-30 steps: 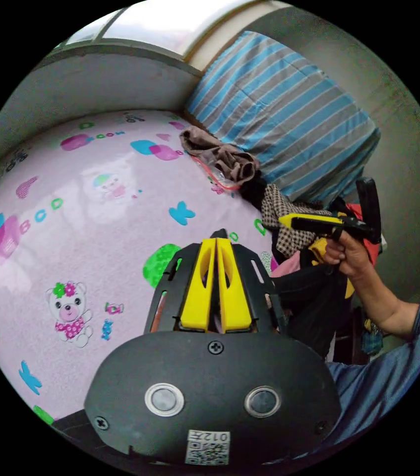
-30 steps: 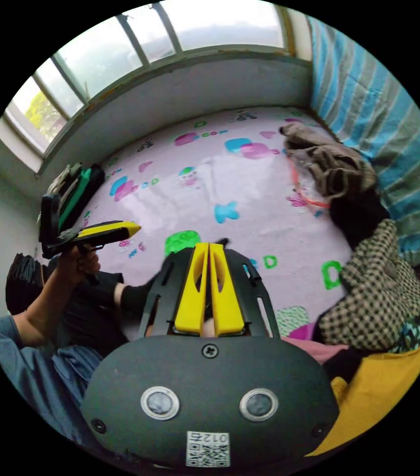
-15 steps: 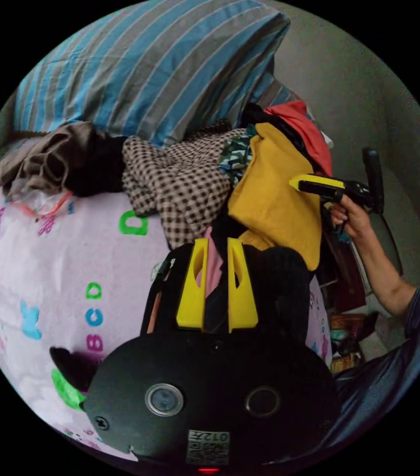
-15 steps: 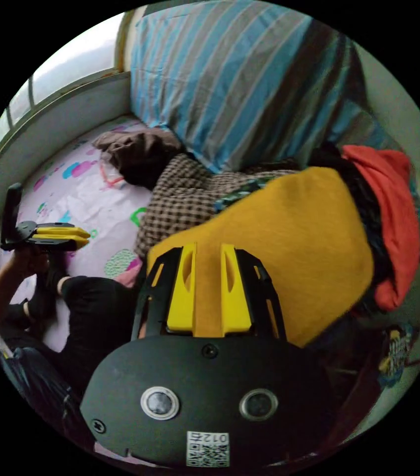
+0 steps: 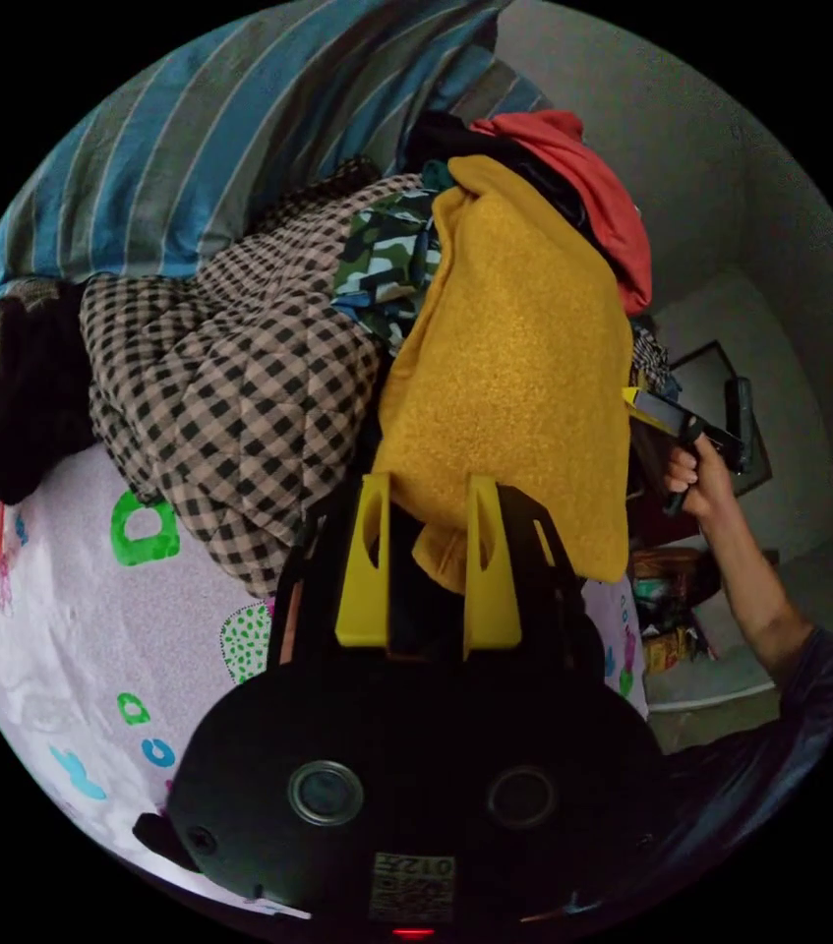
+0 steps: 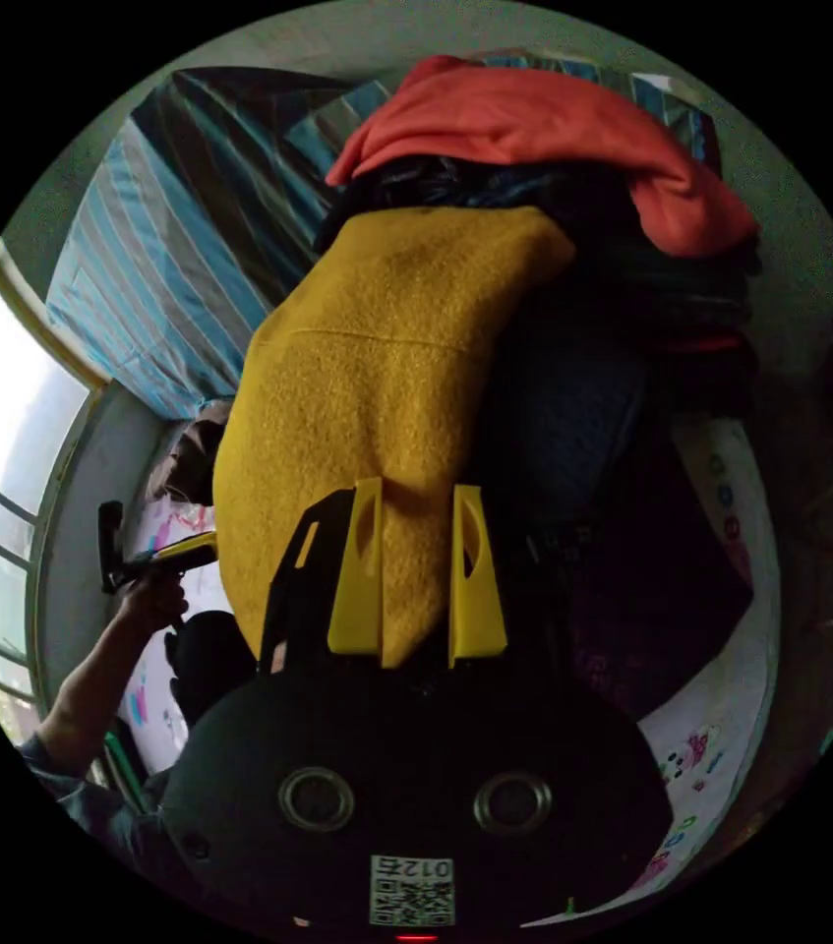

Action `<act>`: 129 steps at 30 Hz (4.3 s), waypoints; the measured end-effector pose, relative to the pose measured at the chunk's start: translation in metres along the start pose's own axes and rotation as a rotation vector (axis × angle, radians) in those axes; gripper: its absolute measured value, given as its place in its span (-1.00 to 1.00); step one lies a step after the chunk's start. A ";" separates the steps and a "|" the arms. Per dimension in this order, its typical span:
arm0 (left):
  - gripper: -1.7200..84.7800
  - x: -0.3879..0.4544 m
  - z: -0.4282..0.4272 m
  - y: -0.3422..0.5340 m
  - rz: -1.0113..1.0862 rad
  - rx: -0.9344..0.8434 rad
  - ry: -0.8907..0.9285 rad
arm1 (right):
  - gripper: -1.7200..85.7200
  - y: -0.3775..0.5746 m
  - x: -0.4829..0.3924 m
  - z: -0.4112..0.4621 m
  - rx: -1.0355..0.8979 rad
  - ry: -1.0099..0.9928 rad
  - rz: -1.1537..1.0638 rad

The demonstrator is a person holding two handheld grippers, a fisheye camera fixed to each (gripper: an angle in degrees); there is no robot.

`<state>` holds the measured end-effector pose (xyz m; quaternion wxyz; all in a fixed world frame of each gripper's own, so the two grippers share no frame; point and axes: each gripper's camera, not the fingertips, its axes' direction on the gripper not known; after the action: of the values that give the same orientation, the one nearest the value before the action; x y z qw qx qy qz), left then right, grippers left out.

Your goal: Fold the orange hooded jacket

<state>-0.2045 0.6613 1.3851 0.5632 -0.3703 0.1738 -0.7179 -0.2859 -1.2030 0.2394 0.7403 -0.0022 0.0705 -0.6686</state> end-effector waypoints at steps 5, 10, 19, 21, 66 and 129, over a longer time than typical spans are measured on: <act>-0.91 0.029 -0.001 -0.013 0.009 -0.065 -0.122 | -0.87 -0.001 0.024 -0.004 0.051 0.043 -0.113; -0.95 0.027 -0.051 0.010 0.001 0.100 -0.048 | -0.94 -0.004 0.061 -0.048 0.238 -0.380 -0.136; -0.96 0.023 -0.179 0.104 -0.058 0.510 -0.036 | -0.96 -0.024 -0.003 -0.057 0.309 -0.902 -0.359; -0.95 0.029 -0.234 0.151 -0.031 0.801 0.019 | -0.96 -0.024 -0.012 -0.062 0.353 -0.941 -0.377; -0.94 0.089 -0.164 0.339 0.054 0.553 -0.327 | -0.98 -0.130 -0.190 0.068 0.200 -1.088 -0.624; -0.93 0.065 -0.150 0.788 -0.796 0.627 -0.616 | -0.74 -0.016 -1.065 0.245 -0.461 -0.478 -1.238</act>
<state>0.2162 0.3349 0.7823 0.3576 -0.4143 -0.3702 -0.7506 -0.3776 -0.1726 0.5916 0.1994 -0.3460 0.0316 -0.9163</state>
